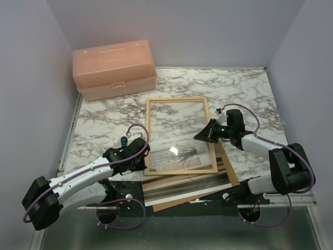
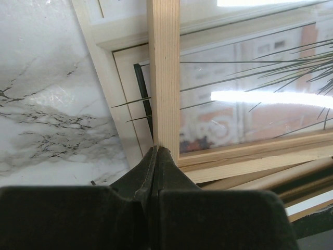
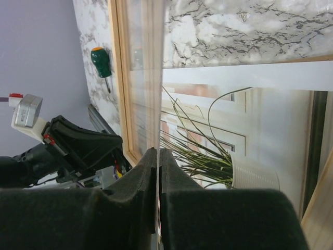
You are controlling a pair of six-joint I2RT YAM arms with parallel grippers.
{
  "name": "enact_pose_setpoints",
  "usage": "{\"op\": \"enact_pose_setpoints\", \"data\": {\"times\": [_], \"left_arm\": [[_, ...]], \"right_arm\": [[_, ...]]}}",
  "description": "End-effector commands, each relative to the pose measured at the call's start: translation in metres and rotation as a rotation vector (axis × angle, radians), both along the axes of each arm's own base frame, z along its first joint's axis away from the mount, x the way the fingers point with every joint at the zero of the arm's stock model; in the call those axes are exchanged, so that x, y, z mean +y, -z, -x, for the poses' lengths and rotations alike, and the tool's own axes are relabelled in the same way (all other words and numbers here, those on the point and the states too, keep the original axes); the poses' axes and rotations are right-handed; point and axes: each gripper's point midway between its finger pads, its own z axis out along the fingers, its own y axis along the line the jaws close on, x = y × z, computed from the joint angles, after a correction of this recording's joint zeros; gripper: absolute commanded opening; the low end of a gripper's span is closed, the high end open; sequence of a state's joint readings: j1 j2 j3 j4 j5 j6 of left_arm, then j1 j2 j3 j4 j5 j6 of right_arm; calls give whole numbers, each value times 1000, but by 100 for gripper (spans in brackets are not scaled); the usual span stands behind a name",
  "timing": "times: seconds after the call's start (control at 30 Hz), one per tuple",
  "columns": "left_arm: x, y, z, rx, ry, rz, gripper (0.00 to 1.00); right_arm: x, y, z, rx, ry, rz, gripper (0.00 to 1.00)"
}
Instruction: Put the photo into the frame
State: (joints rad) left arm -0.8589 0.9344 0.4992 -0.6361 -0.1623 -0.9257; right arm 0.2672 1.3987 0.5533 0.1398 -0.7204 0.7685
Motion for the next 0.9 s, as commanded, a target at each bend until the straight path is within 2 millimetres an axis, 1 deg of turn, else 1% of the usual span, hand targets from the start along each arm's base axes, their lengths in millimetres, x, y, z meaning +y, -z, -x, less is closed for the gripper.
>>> {"op": "enact_pose_setpoints", "data": {"times": [0.0,0.03,0.2,0.37,0.5,0.53,0.57,0.67,0.87], "left_arm": [[15,11,8,34,0,-78,0],[15,11,8,34,0,-79,0],[15,11,9,35,1,-79,0],[15,11,9,34,2,-81,0],[15,11,9,35,2,-81,0],[15,11,9,33,3,-82,0],[15,11,9,33,2,-82,0],[15,11,9,33,2,-81,0],[15,11,9,32,2,-82,0]], "right_arm": [[11,-5,11,32,-26,-91,11],[12,-5,12,35,-25,-104,12],[10,14,14,65,-20,-17,20],[3,29,11,98,13,101,32],[2,31,8,100,22,146,43],[3,31,5,90,26,155,46],[2,34,8,112,24,175,49],[1,37,7,119,27,220,59],[-3,42,7,127,47,311,74]]}}
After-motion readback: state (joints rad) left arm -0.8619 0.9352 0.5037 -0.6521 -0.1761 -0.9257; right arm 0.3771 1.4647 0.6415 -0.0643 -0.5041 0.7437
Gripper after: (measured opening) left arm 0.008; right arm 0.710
